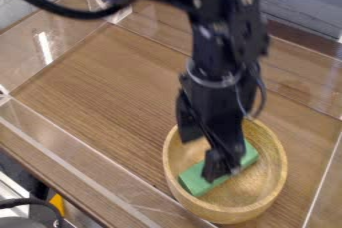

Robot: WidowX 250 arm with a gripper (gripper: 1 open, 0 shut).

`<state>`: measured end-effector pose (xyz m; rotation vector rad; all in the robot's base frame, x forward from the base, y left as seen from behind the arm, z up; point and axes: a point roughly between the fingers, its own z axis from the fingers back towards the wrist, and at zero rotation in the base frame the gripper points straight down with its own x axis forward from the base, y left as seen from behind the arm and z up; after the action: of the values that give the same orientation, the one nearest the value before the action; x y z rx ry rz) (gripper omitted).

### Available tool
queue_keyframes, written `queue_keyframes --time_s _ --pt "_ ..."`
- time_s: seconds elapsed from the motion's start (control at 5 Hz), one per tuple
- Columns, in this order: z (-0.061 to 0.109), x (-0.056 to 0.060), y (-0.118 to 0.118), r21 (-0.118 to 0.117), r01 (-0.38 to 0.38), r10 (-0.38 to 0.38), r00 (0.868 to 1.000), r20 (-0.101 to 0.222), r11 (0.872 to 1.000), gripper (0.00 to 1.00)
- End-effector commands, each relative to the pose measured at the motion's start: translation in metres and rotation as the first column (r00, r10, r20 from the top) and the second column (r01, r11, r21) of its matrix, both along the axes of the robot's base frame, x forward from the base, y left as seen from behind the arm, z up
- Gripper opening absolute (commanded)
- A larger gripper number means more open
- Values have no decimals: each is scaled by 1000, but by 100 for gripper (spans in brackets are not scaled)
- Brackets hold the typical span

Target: Remove the green block from inside the brown bowl and put it on the table

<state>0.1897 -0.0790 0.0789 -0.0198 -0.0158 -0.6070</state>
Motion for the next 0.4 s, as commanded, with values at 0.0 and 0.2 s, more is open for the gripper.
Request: queue_keyframes --time_s 0.0,0.2 --pt "-24 5 -19 12 83 -83 996 33 997 100" --pt "-21 3 -11 14 61 -61 997 38 998 100"
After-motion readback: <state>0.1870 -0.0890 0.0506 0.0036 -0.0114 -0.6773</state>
